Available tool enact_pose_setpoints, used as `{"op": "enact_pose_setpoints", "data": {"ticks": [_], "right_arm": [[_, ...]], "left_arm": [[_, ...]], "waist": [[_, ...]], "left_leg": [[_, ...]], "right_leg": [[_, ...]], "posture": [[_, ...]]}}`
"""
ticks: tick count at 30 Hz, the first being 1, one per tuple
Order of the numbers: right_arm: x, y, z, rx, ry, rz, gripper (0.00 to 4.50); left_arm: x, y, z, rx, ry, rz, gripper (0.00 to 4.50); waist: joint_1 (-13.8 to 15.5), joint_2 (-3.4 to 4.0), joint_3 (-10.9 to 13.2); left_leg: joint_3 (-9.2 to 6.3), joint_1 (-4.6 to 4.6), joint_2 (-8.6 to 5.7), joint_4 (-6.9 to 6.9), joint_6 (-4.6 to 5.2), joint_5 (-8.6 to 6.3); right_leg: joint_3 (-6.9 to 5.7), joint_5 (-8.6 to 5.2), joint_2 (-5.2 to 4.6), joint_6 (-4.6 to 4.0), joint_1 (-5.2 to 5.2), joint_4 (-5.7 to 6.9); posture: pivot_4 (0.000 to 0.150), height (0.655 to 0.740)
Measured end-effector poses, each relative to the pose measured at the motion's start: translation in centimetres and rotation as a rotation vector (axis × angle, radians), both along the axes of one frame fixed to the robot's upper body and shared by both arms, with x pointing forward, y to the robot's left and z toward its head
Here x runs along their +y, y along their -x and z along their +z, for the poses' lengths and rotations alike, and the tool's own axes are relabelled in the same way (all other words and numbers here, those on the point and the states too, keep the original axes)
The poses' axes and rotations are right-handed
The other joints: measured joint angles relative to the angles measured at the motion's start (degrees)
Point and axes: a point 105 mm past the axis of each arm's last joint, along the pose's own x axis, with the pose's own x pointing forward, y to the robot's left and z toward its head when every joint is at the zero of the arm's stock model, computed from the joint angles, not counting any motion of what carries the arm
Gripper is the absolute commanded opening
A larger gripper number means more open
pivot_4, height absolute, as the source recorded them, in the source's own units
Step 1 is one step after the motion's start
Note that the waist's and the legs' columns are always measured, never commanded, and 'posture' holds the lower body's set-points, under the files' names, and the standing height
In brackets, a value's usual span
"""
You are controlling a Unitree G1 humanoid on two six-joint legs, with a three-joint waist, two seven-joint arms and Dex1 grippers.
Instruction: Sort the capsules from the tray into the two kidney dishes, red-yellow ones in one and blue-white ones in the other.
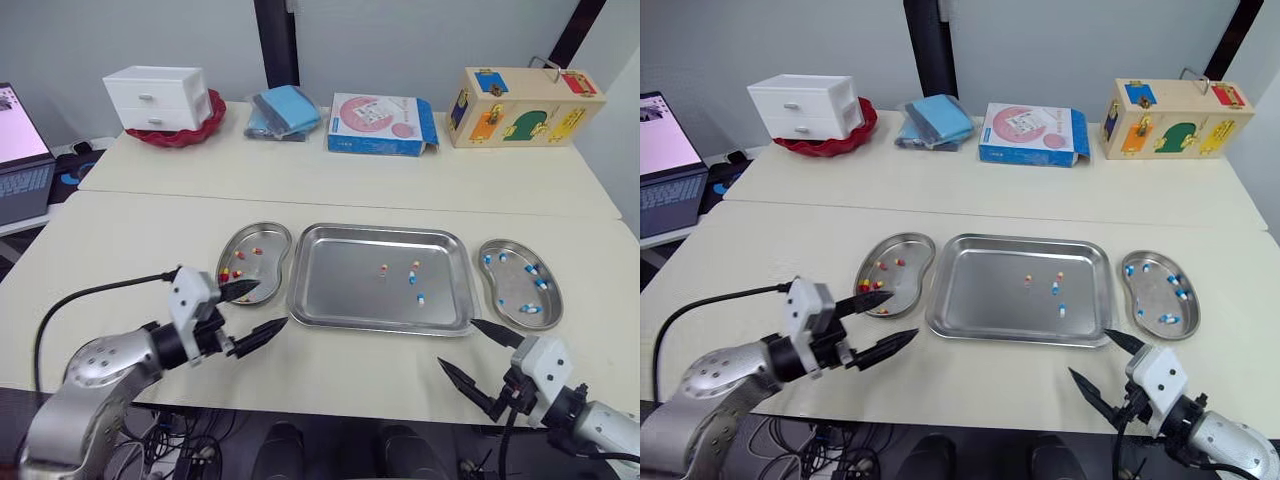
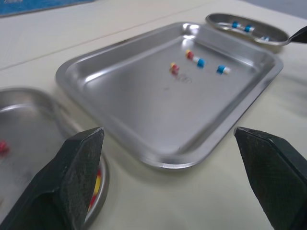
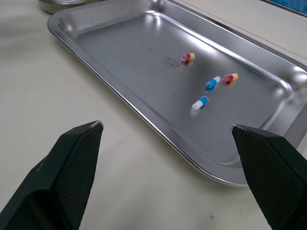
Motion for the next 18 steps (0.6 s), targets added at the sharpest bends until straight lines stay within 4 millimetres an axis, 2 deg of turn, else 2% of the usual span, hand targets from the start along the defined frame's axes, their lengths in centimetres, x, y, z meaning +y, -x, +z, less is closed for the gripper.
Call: {"op": "enact_pose_setpoints", "data": {"ticks": [5, 9, 12, 13, 18], "right_arm": [[0.4, -0.1, -0.1, -0.009, -0.017, -0.011, 4.50], [0.7, -0.2, -0.4, -0.011, -0.016, -0.029, 4.50], [0.9, -0.1, -0.6, -0.006, -0.014, -0.033, 4.50], [0.8, -0.1, -0.6, -0.006, -0.012, -0.039, 4.50], [0.9, -0.2, -0.5, -0.010, -0.016, -0.047, 4.50]], "left_arm": [[-4.3, -2.5, 0.4, -0.036, 0.037, -0.046, 4.48], [-7.4, -4.7, -0.1, -0.021, 0.051, -0.009, 4.48], [-8.9, -5.5, -0.8, 0.003, 0.031, 0.006, 4.48], [-9.8, -6.4, -1.2, 0.011, 0.008, 0.027, 4.48], [-11.8, -8.5, -1.2, 0.031, 0.006, 0.097, 4.48]], "waist": [[0.0, 0.00, 0.0], [0.0, 0.01, 0.0], [-0.2, 0.02, 0.0], [-0.1, 0.02, 0.0], [0.0, 0.03, 0.0]], "left_leg": [[-0.04, -0.02, -0.02, 0.02, 0.00, 0.00], [-0.07, -0.05, -0.04, 0.06, 0.00, 0.00], [-0.09, -0.05, -0.05, 0.06, 0.00, 0.00], [-0.15, -0.06, -0.06, 0.08, 0.00, 0.01], [-0.19, -0.11, -0.10, 0.18, 0.01, 0.01]], "right_leg": [[-0.02, 0.01, 0.01, 0.01, 0.00, 0.02], [-0.04, 0.02, 0.01, 0.03, 0.00, 0.02], [-0.04, 0.02, 0.02, 0.02, 0.00, 0.05], [-0.09, 0.02, 0.02, 0.02, 0.01, 0.06], [-0.11, 0.04, 0.01, 0.06, 0.04, 0.06]], "posture": [[0.150, 0.7302], [0.150, 0.7302], [0.150, 0.7302], [0.150, 0.7302], [0.150, 0.7302]]}}
